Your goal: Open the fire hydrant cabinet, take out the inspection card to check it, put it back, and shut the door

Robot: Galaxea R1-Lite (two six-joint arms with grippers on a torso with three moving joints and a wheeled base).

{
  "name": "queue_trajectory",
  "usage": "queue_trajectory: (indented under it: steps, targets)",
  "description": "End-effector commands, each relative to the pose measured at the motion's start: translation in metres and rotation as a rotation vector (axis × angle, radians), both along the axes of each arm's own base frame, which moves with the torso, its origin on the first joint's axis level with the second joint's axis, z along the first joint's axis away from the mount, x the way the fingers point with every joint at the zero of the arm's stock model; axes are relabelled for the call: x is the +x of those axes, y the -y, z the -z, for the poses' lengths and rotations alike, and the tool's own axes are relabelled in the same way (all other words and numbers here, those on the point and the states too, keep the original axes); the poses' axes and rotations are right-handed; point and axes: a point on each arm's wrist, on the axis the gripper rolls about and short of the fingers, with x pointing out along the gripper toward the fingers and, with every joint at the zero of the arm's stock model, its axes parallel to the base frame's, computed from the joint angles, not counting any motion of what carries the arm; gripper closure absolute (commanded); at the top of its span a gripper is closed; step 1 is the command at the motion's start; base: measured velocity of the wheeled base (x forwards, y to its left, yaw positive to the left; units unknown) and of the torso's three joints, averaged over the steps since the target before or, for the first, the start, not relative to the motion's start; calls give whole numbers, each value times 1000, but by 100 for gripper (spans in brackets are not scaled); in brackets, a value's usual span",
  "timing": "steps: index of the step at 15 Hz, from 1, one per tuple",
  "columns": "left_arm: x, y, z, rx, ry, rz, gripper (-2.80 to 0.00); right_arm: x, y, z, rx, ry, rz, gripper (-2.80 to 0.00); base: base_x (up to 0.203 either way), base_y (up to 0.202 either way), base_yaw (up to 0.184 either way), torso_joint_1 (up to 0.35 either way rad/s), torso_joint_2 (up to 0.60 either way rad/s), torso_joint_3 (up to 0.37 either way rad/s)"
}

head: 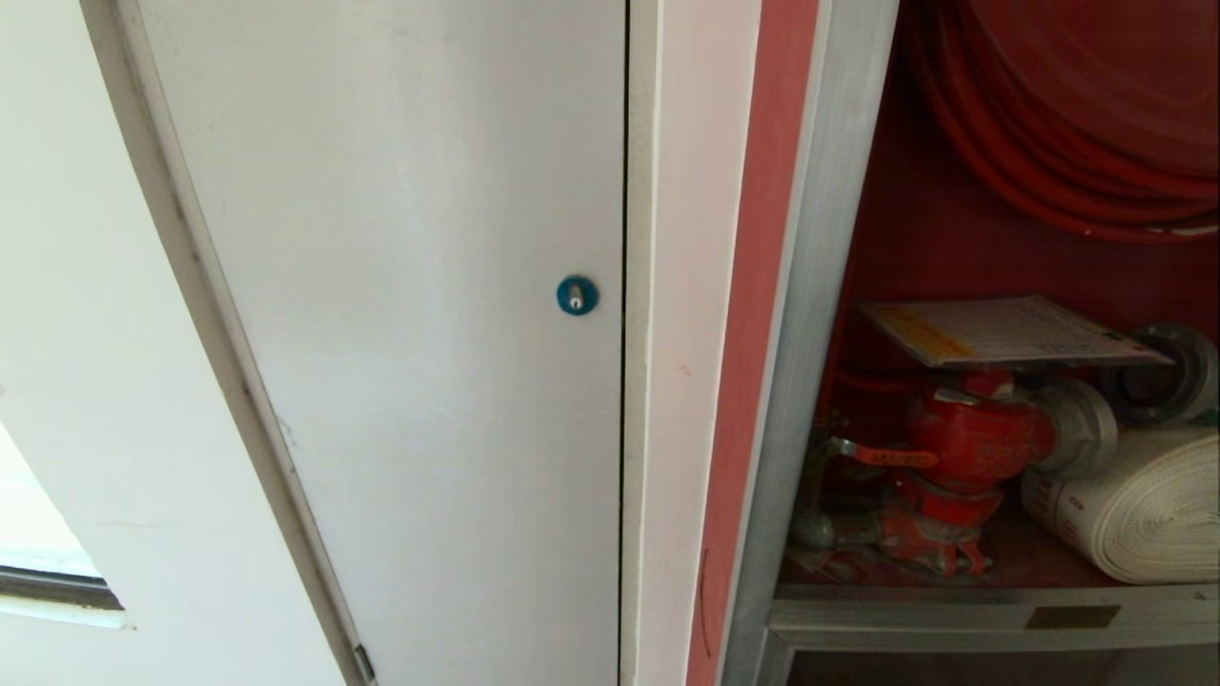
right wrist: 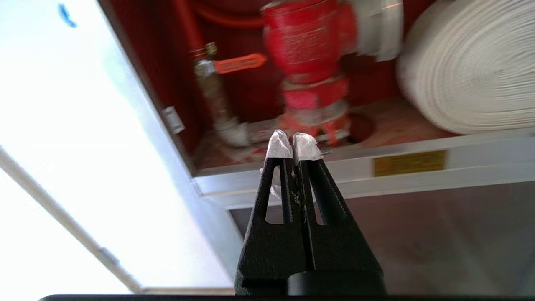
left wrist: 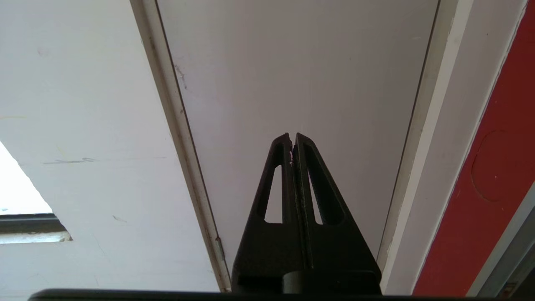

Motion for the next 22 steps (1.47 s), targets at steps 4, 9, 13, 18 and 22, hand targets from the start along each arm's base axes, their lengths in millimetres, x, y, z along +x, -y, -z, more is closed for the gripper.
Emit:
queue_trajectory:
  steps: [4, 9, 13, 18, 22]
  targets:
    - [2, 0, 8, 1, -28, 0, 0, 20, -2, -36, 129, -61, -71, 0, 0, 0, 0, 0, 0, 0]
    - [2, 0, 8, 1, -28, 0, 0, 51, -3, -61, 252, -91, -129, 0, 0, 0, 0, 0, 0, 0]
    - [2, 0, 8, 1, -28, 0, 0, 82, -3, -86, 377, -138, -129, 0, 0, 0, 0, 0, 0, 0]
    - [2, 0, 8, 1, -28, 0, 0, 121, -6, -120, 643, -207, -139, 0, 0, 0, 0, 0, 0, 0]
    - [2, 0, 8, 1, -28, 0, 0, 150, -8, -141, 850, -364, -71, 0, 0, 0, 0, 0, 0, 0]
